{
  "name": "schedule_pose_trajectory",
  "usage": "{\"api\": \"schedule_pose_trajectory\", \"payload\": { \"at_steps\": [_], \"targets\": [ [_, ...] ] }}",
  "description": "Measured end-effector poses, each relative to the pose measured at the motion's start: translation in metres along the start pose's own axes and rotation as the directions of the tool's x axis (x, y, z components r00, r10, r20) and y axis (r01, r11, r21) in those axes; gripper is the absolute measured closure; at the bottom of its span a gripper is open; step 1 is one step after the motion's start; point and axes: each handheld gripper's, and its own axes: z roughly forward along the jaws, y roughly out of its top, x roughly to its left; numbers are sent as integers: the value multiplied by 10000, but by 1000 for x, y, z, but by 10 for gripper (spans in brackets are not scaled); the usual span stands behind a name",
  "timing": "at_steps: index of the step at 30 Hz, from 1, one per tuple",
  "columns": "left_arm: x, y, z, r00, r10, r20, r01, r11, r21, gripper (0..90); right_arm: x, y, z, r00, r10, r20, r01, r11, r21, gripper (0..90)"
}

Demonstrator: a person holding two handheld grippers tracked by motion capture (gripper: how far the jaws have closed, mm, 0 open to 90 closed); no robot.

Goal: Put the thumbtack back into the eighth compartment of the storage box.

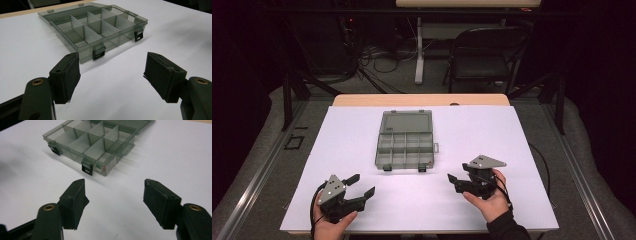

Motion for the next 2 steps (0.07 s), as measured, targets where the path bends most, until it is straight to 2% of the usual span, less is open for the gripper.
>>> {"api": "schedule_pose_trajectory", "payload": {
  "at_steps": [2],
  "targets": [
    [2, 0, 0, 10000, -6, -83, 6, 10000, 33, 281, -2, -11, -5, 10000, -10, 98, 11, 10000, -65, 324]
  ]
}}
